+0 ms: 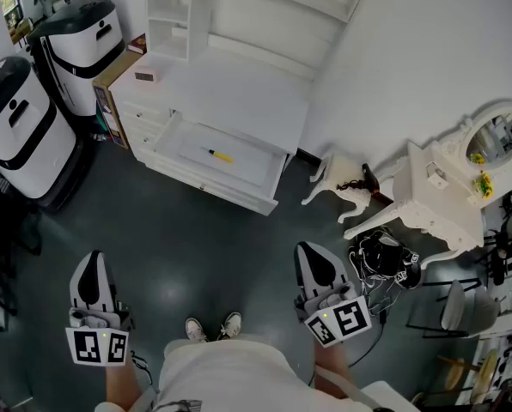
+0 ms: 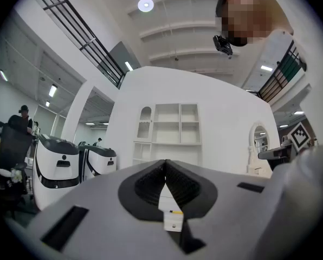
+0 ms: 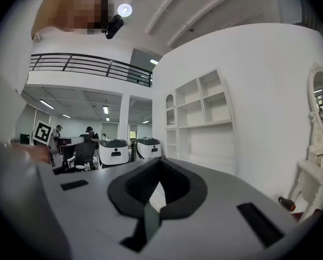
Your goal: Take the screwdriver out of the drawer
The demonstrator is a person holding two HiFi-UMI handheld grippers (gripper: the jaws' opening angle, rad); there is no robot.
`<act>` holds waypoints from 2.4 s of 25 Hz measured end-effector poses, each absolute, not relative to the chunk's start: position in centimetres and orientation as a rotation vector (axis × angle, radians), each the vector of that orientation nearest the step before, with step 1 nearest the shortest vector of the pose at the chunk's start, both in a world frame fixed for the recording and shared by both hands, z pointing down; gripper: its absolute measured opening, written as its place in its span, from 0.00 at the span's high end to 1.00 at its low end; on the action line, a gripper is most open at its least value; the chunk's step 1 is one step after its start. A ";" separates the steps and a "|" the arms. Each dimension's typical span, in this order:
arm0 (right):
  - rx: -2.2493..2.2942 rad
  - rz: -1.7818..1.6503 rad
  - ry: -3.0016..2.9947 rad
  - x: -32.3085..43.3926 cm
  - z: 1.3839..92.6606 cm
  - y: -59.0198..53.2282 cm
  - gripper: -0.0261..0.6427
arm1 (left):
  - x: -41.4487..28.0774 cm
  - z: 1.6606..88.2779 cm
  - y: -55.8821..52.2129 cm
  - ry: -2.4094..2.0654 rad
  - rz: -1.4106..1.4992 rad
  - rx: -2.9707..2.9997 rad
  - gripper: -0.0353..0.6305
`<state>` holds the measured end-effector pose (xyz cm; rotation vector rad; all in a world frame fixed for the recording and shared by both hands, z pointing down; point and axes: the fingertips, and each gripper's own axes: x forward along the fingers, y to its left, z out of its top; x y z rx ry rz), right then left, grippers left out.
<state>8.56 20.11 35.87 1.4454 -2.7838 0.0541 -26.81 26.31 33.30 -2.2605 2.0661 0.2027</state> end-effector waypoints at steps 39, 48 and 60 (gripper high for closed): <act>1.293 0.186 -3.003 17.0 37.3 18.8 0.95 | -17.8 32.4 26.1 2.107 -0.036 -2.074 0.20; 1.324 0.216 -2.916 15.5 39.0 14.3 0.95 | -18.6 36.1 18.7 2.083 -0.055 -2.200 0.20; 1.366 0.169 -2.818 6.0 36.9 -1.8 0.95 | -26.0 39.1 0.0 2.027 -0.022 -2.388 0.20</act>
